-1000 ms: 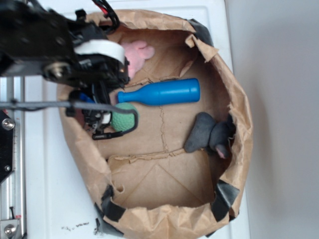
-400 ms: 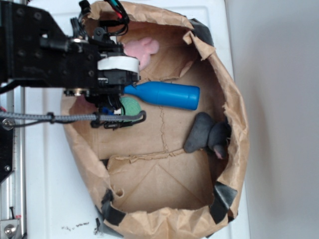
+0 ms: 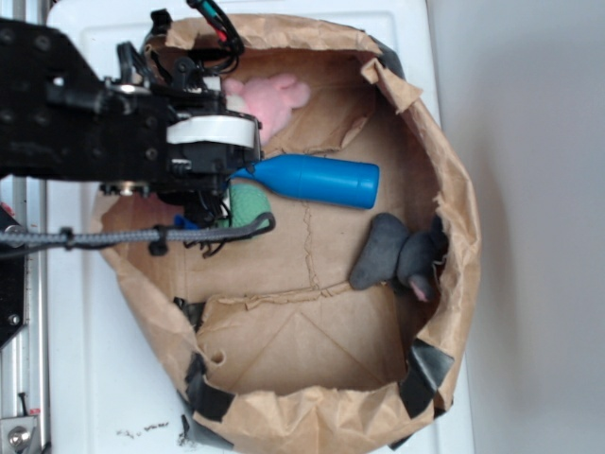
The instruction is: Grab the pink bunny.
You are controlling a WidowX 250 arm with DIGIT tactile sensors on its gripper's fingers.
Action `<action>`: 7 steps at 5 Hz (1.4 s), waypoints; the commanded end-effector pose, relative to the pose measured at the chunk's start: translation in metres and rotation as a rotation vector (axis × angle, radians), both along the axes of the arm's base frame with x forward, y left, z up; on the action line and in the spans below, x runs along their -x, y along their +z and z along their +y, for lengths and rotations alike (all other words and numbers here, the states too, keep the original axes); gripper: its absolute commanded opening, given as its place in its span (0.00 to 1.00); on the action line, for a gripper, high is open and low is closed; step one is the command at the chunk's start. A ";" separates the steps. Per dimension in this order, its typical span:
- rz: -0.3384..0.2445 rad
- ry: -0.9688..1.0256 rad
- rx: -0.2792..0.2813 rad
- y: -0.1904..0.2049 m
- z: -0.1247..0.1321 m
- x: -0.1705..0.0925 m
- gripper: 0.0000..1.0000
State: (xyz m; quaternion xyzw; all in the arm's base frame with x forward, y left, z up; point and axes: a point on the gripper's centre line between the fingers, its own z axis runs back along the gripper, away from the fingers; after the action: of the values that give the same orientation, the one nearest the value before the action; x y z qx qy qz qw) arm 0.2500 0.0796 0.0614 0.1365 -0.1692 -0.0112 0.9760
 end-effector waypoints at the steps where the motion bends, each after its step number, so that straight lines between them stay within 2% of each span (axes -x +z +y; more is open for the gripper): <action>1: -0.060 0.015 -0.003 0.020 0.004 0.000 0.00; 3: -0.067 0.019 0.008 0.023 0.005 0.002 0.00; 4: -0.041 0.032 0.022 0.030 0.010 0.001 0.00; 5: -0.010 0.009 0.112 0.037 0.023 0.001 1.00; 6: -0.009 0.033 0.182 0.058 0.034 0.006 1.00; 7: -0.009 0.113 0.238 0.065 0.063 0.006 1.00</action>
State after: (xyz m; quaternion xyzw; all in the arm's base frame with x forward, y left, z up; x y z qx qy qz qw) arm 0.2457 0.1291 0.1102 0.0174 -0.1484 0.0601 0.9870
